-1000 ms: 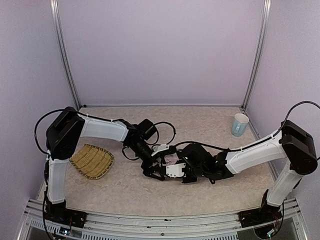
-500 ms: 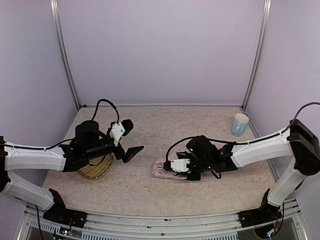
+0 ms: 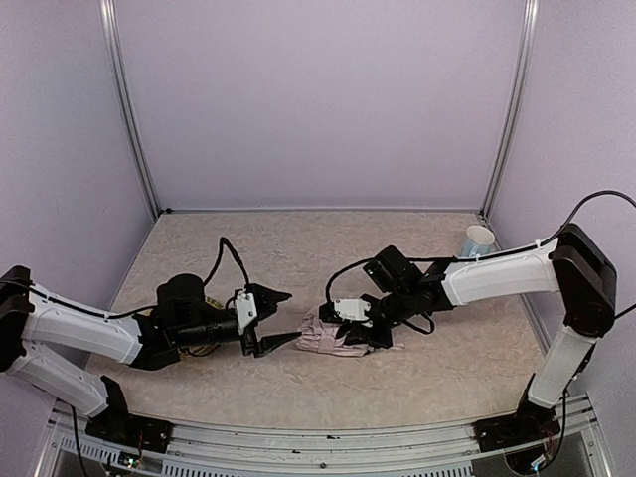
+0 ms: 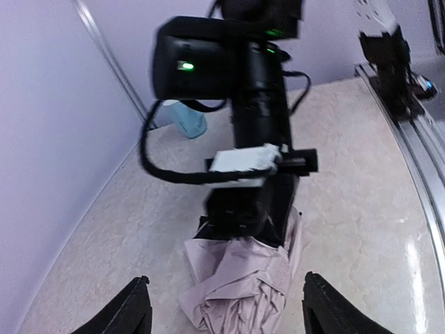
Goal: Put away the umbrella
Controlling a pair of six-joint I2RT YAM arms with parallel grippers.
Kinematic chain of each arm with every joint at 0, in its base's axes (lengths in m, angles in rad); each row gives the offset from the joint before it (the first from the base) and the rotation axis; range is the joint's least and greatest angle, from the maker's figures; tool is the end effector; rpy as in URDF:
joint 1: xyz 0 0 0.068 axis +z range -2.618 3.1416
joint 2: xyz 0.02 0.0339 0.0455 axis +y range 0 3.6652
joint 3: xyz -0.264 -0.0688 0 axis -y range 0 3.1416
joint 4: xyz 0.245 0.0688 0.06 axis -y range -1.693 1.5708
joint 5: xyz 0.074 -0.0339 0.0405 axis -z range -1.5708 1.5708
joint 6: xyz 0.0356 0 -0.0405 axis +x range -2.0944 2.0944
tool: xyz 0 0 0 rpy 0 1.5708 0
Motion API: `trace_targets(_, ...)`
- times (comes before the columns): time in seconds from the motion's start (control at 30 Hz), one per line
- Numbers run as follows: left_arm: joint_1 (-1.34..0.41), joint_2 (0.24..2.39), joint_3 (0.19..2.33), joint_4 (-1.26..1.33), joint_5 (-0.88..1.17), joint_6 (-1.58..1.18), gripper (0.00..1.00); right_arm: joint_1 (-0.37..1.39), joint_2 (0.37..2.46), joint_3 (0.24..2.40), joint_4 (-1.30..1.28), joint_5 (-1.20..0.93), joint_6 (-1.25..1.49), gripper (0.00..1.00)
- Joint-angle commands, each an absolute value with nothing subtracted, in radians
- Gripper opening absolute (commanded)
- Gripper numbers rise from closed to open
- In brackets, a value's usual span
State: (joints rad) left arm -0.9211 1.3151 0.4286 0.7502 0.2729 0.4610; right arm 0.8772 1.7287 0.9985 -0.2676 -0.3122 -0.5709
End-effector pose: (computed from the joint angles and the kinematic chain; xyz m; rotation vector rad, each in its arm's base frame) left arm 0.1508 -0.2143 0.2023 1.2574 1.1964 -0.5731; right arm 0.2106 0.2704 0.1648 -1.7957 1.8505 0.5164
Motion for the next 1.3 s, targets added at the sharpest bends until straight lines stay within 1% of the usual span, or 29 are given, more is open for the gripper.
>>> trace_targets(0.0, -0.975, 1.405, 0.445, 0.642, 0.203, 0.688, 0.84, 0.860, 1.862, 0.994, -0.519, -0.396, -0.524, 0.09)
trace_targets(0.07, -0.992, 1.472, 0.481, 0.605, 0.157, 0.771, 0.98, 0.854, 1.884, 1.002, -0.525, -0.394, -0.520, 0.09)
trace_targets(0.17, -1.002, 1.574, 0.541, 0.565, 0.102, 0.849, 0.99, 0.842, 1.908, 1.027, -0.534, -0.416, -0.520, 0.09)
trace_targets(0.3, -0.994, 1.665, 0.583, 0.604, 0.055, 0.915, 0.99, 0.825, 1.940, 1.066, -0.557, -0.434, -0.531, 0.09)
trace_targets(0.43, -0.948, 1.744, 0.653, 0.581, 0.086, 0.888, 0.99, 0.810, 1.957, 1.087, -0.570, -0.458, -0.550, 0.09)
trace_targets(0.53, -0.912, 1.787, 0.720, 0.503, 0.162, 0.850, 0.98, 0.800, 1.955, 1.097, -0.564, -0.475, -0.563, 0.10)
trace_targets(0.6, -0.895, 1.813, 0.768, 0.404, 0.227, 0.839, 0.91, 0.792, 1.953, 1.107, -0.555, -0.485, -0.569, 0.10)
trace_targets(0.73, -0.879, 1.860, 0.859, 0.206, 0.337, 0.842, 0.70, 0.771, 1.944, 1.120, -0.520, -0.487, -0.564, 0.14)
trace_targets(0.83, -0.879, 1.892, 0.892, 0.107, 0.368, 0.854, 0.62, 0.764, 1.930, 1.118, -0.478, -0.468, -0.554, 0.20)
trace_targets(0.97, -0.881, 1.932, 0.936, 0.020, 0.379, 0.843, 0.46, 0.764, 1.900, 1.119, -0.443, -0.458, -0.535, 0.36)
trace_targets(1.0, -0.879, 1.943, 0.951, 0.000, 0.383, 0.838, 0.42, 0.763, 1.888, 1.122, -0.442, -0.466, -0.530, 0.44)
trace_targets(1.07, -0.876, 1.967, 0.983, -0.046, 0.396, 0.822, 0.35, 0.760, 1.850, 1.121, -0.432, -0.480, -0.516, 0.55)
trace_targets(1.13, -0.872, 1.986, 1.005, -0.092, 0.405, 0.794, 0.26, 0.759, 1.796, 1.106, -0.411, -0.470, -0.495, 0.61)
trace_targets(1.27, -0.870, 2.048, 1.099, -0.236, 0.425, 0.729, 0.12, 0.754, 1.666, 1.030, -0.327, -0.410, -0.447, 0.67)
